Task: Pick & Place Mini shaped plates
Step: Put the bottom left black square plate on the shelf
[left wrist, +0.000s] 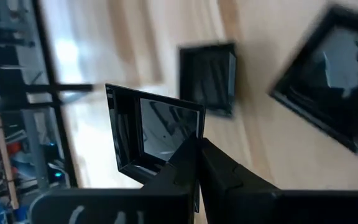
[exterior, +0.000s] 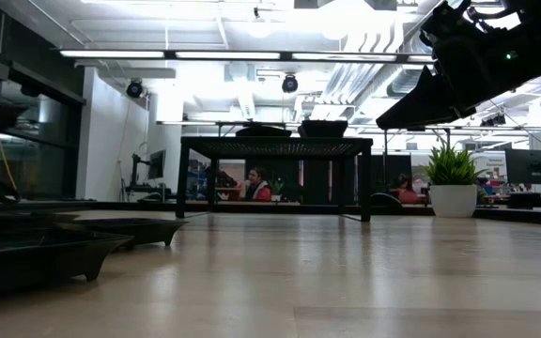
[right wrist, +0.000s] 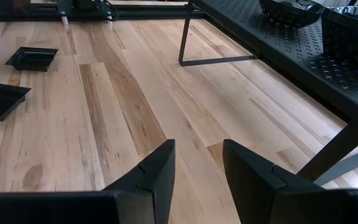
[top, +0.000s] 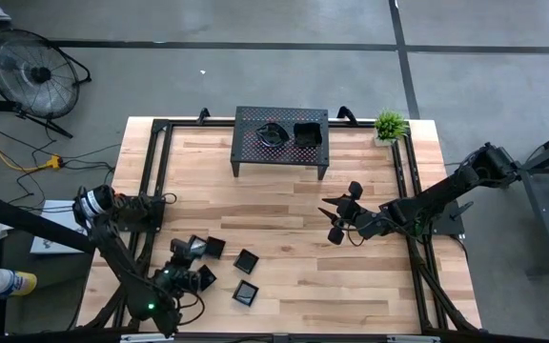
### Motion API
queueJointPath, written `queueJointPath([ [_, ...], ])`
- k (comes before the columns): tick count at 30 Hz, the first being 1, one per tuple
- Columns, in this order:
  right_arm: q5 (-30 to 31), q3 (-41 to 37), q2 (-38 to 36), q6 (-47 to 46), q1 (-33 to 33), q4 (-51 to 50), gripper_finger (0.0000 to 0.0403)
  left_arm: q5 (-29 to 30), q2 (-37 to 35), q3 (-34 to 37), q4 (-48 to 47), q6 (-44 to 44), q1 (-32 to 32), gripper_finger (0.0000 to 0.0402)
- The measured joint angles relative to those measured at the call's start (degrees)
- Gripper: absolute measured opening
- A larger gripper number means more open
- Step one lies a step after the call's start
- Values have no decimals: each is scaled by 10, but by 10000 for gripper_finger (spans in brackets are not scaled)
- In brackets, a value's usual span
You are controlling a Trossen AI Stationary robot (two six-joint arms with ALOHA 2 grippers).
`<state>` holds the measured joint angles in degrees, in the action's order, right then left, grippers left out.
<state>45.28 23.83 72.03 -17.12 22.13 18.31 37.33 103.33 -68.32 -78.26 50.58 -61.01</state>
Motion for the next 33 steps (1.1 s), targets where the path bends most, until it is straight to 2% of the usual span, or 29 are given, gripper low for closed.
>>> queueJointPath([
  [3, 0, 0, 0, 0, 0, 0, 129, 25, 0, -11, -3, -9, 28, 3],
  [5, 0, 0, 0, 0, 0, 0, 129, 27, 0, -18, 3, -52, 57, 3],
  [16, 0, 0, 0, 0, 0, 0, 129, 39, -2, -107, 9, -403, 247, 2],
  [20, -8, 0, 0, 0, 0, 0, 129, 37, -33, -116, 36, -518, 299, 2],
  [28, -9, 0, 0, 6, 0, -2, 129, 0, -141, -115, 102, -722, 394, 2],
  [33, -6, 0, 0, 6, 0, -10, 129, -59, -182, -115, 118, -838, 463, 2],
])
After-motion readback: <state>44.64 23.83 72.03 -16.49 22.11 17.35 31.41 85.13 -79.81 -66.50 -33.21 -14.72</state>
